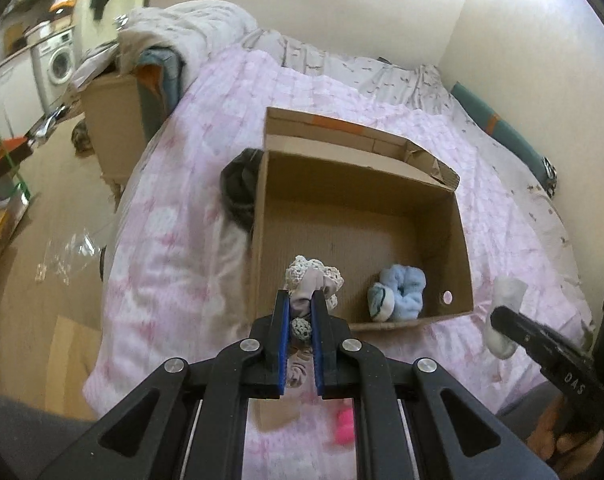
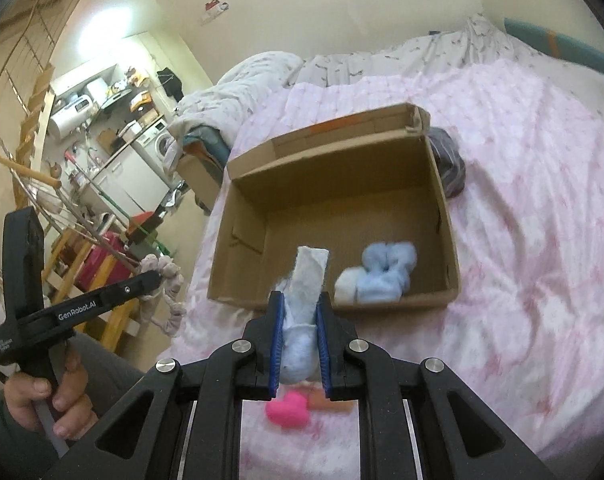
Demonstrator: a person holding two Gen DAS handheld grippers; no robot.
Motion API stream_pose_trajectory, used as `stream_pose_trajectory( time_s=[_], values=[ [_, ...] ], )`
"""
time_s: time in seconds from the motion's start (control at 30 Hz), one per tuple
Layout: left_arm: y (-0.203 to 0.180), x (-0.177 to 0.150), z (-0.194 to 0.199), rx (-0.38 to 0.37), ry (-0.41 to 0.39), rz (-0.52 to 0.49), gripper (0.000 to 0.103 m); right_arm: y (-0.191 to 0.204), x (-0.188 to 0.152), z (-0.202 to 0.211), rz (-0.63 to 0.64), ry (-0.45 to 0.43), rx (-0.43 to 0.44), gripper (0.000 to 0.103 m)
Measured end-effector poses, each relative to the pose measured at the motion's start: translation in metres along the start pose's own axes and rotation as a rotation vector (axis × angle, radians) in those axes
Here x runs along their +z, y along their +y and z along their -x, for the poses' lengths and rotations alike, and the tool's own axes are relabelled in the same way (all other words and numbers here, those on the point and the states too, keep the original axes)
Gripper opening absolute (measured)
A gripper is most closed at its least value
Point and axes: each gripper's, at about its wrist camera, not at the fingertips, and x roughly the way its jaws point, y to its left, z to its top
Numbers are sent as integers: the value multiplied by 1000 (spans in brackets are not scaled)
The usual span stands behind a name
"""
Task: Organize soft objects
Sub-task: 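Carry the scrunchie with the left tool while the right tool carries the cloth into the box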
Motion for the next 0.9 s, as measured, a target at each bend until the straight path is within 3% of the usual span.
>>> stream_pose_trajectory(
  time_s=[0.2, 0.33, 0.5, 0.9],
  values=[
    [-23, 30, -31, -18, 63, -128, 9, -5, 24, -28, 24, 12, -16, 17],
    [-37, 35, -43, 14, 38, -203, 9, -11, 34, -50, 26, 19, -27, 17],
    [-40, 32, -65, 29, 30, -165, 9, -20, 33, -70, 14, 25, -42, 17],
    [-31, 22, -104, 47, 38, -143, 9, -43, 21, -103, -53, 140, -77, 17]
  ],
)
